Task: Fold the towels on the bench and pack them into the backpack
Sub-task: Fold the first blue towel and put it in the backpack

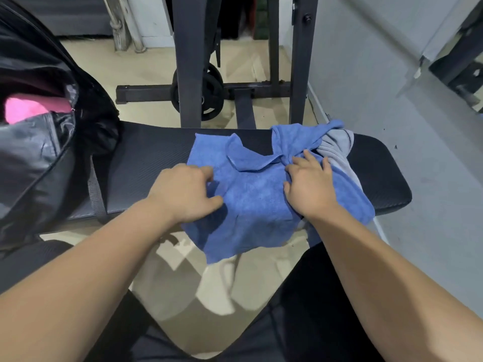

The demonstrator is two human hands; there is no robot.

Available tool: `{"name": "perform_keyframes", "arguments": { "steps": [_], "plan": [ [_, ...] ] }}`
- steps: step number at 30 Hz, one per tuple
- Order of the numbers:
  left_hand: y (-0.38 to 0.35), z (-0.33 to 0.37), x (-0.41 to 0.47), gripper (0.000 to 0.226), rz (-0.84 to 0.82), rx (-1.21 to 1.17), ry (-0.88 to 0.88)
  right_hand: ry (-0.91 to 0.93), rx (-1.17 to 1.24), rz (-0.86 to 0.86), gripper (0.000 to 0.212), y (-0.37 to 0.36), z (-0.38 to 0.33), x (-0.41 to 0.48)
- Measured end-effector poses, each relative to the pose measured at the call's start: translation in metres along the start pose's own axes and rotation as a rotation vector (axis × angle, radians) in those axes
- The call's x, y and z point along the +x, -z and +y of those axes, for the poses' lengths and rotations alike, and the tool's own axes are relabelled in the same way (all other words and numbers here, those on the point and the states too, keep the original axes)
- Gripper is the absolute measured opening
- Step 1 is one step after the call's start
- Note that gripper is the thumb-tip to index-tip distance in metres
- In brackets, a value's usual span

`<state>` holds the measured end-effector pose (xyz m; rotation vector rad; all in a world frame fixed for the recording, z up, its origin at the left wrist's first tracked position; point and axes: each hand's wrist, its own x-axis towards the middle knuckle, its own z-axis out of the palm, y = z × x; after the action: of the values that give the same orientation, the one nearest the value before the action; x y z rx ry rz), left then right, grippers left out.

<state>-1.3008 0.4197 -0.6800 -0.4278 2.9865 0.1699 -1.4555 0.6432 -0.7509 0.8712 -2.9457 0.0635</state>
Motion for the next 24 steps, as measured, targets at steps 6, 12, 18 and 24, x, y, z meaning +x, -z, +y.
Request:
{"name": "perform_keyframes", "arguments": {
  "steps": [6,12,18,24],
  "plan": [
    [-0.014,0.044,0.04,0.079,-0.034,0.083,-0.214,-0.164,-0.04,-0.016,0.06,0.004,-0.001,-0.013],
    [-0.036,0.072,0.076,0.087,-0.25,0.106,-0.264,-0.226,0.079,-0.328,0.087,-0.005,0.015,-0.013],
    [-0.046,0.063,0.075,0.048,-0.039,0.132,-0.19,-0.392,0.076,-0.328,0.086,0.001,0.049,-0.007],
    [-0.044,0.045,0.065,0.012,0.13,0.194,-0.118,-0.178,0.096,0.245,0.07,0.0,0.027,-0.009]
  ]
}}
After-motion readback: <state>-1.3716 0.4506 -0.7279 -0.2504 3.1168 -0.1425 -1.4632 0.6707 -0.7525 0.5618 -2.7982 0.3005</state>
